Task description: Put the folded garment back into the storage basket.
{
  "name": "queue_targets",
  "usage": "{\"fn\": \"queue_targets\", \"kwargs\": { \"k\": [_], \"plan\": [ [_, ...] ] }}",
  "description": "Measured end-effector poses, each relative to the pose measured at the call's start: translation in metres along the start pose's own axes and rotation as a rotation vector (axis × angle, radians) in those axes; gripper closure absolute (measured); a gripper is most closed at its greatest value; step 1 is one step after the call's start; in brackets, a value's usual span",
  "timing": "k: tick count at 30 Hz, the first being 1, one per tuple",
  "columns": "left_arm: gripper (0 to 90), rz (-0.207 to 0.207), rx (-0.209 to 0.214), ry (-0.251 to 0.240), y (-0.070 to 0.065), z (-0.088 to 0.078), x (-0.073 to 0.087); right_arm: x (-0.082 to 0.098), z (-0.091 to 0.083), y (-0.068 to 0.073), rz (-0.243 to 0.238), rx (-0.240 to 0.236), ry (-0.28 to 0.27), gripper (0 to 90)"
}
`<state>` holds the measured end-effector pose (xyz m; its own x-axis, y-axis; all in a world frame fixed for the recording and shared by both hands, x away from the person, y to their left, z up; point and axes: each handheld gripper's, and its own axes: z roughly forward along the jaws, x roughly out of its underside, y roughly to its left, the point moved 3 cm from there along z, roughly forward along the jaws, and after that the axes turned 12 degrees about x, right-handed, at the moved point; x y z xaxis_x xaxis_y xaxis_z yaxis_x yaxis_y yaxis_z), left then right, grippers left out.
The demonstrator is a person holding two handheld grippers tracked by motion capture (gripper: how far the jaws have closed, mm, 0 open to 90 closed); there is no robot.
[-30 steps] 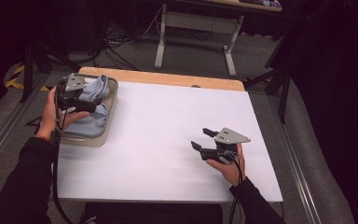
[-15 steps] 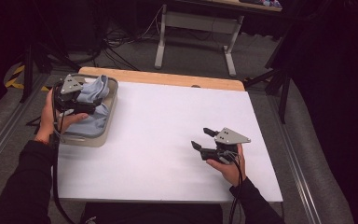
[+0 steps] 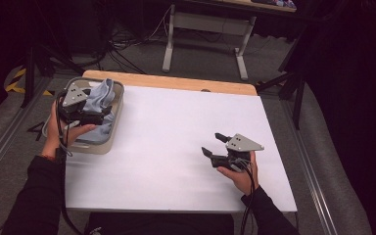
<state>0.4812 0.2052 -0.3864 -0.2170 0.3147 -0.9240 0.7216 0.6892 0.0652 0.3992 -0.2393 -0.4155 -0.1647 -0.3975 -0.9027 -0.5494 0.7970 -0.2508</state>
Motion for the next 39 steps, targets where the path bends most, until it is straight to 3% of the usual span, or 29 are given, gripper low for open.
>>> {"fn": "queue_targets", "kwargs": {
  "k": [6, 10, 18, 29, 35, 39],
  "plan": [
    [9.3, 0.029, 0.016, -0.010, -0.011, 0.000, -0.004, -0.001, -0.001, 0.000, -0.016, 0.022, -0.006, 27.5],
    [8.7, 0.019, 0.034, -0.038, -0.017, -0.003, -0.007, -0.001, -0.003, 0.001, -0.024, 0.028, -0.017, 25.1],
    [7.5, 0.031, 0.056, -0.044, -0.026, -0.004, -0.009, -0.002, -0.004, 0.000, -0.041, 0.063, -0.036, 19.6],
    [6.0, 0.032, 0.095, -0.057, -0.036, -0.002, -0.012, -0.002, -0.004, 0.004, -0.063, 0.064, -0.055, 14.0],
    [5.8, 0.035, 0.095, -0.062, -0.042, 0.000, -0.015, -0.003, -0.005, 0.004, -0.061, 0.073, -0.067, 12.8],
    [4.3, 0.033, 0.133, -0.076, -0.048, 0.001, -0.017, -0.004, -0.007, 0.004, -0.051, 0.066, -0.080, 9.7]
  ]
}}
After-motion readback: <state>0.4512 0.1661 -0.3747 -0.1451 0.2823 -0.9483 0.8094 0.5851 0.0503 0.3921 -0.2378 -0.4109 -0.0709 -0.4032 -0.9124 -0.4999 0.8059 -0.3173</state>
